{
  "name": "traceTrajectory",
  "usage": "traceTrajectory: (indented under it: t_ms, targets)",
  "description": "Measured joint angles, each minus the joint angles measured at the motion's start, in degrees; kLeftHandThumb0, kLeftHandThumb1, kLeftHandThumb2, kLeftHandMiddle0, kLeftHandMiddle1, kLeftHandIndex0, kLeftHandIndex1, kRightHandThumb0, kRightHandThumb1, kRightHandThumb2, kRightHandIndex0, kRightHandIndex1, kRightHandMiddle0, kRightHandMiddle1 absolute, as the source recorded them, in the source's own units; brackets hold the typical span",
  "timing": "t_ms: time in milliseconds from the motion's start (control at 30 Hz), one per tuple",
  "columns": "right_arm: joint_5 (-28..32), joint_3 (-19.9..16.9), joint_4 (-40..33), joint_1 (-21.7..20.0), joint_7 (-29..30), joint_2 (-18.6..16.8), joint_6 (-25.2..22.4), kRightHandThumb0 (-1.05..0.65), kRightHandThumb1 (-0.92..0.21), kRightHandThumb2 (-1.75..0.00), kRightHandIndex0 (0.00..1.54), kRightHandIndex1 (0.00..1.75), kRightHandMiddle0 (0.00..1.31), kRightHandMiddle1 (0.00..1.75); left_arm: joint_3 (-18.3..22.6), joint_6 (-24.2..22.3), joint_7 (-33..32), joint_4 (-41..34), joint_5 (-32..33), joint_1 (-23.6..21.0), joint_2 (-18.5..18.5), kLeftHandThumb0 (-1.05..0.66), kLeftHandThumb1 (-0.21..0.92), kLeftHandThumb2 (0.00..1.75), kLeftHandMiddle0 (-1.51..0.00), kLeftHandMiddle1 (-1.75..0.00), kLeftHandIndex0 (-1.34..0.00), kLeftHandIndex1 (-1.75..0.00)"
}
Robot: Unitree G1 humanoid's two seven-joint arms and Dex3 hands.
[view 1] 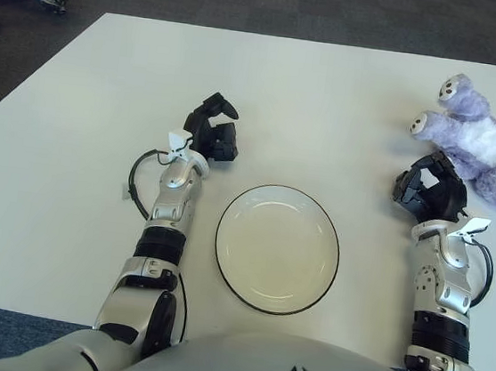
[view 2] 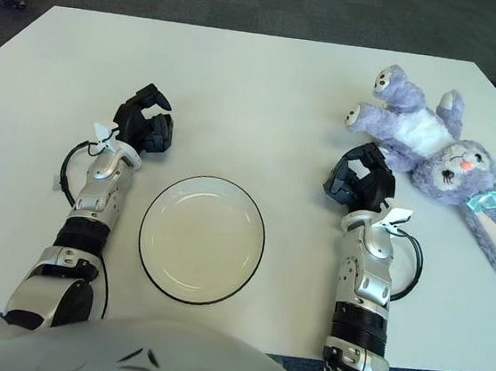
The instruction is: Put the doll into the plate.
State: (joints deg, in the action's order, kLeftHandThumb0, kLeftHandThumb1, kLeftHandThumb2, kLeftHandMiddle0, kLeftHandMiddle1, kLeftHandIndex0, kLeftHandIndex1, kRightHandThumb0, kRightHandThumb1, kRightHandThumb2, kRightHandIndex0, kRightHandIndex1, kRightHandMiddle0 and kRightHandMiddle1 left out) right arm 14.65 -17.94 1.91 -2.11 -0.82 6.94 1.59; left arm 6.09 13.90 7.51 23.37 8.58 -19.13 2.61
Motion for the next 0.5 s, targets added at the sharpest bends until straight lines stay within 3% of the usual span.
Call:
traceTrajectory:
  t_ms: [267, 500]
  targets:
    - [-4.55, 1.60, -1.38, 0.37, 2.59, 0.50, -2.08, -0.41, -0.56, -1.00, 1.09, 1.75, 0.41, 1.75, -0.26, -0.04, 0.00, 0.22, -0.10, -0.03, -0.22, -0.51, 0.23, 1.42, -1.26, -1.75, -0.68, -1.75]
    - [-9.03, 3.04, -2.21, 0.97, 3.38, 1.57, -2.41, -0.39, -0.63, -0.91, 1.14, 1.75, 0.36, 1.75, -0.56, -0.04, 0.00, 0.72, -0.16, -0.17, -0.50, -0.51, 0.23, 1.42, -1.26, -1.75, -0.68, -1.75]
